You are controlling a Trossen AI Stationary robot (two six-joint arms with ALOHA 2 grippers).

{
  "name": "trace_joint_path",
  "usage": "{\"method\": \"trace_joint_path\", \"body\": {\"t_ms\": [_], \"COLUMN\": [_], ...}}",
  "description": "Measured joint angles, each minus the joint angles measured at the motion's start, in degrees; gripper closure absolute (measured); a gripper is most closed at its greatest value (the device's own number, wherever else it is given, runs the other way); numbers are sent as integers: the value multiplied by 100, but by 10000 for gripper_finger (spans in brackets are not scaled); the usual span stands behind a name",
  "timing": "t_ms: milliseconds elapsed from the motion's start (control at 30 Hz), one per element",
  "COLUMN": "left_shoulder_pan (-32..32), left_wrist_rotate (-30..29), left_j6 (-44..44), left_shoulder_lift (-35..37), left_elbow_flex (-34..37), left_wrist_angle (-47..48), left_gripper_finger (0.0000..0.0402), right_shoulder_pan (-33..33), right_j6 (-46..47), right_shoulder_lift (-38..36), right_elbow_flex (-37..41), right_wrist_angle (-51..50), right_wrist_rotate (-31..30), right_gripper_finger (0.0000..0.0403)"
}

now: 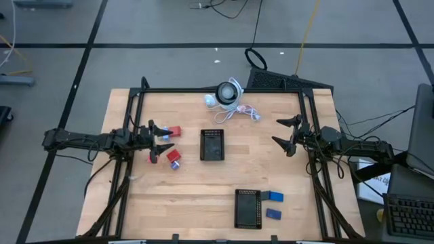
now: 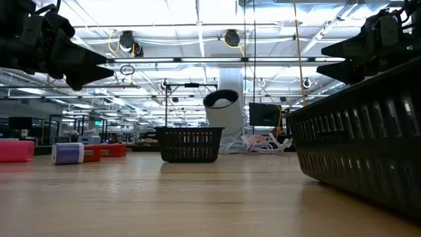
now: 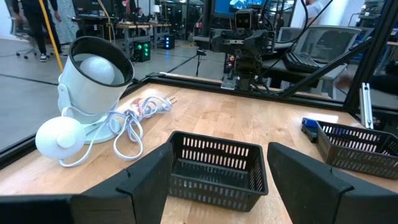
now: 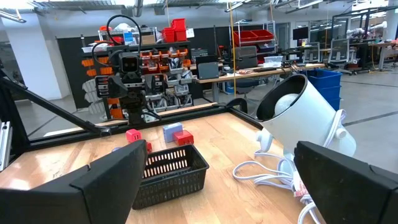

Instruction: Pick & Place Office items

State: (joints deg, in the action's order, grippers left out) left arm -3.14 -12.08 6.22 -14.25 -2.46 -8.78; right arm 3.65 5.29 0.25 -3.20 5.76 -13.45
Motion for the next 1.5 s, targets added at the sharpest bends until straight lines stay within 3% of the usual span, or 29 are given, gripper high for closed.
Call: {"method": "trace_joint_path", "body": {"t_ms": [800, 967, 1100, 1300, 1500], "left_shoulder_pan": [-1, 0, 0, 0, 1], "left_wrist_rotate": [0, 0, 0, 0, 0], "left_j6": [0, 0, 0, 0, 0], "left_shoulder_lift": [0, 0, -1, -1, -1], "left_elbow_flex": [0, 0, 0, 0, 0], "left_wrist_angle": [0, 0, 0, 0, 0], "left_gripper_finger": [135, 135, 135, 135, 135], "right_shoulder_pan": [0, 10, 10, 10, 6], "right_j6": [-42, -2434, -3698, -4364, -4014], "right_shoulder_lift": [-1, 0, 0, 2, 2], "right_elbow_flex": [1, 1, 0, 0, 0], "right_wrist_angle": [3, 9, 7, 7, 7], "right_wrist_rotate": [0, -157, -151, -133, -131], "right_gripper_finger": [9, 9, 9, 9, 9]}}
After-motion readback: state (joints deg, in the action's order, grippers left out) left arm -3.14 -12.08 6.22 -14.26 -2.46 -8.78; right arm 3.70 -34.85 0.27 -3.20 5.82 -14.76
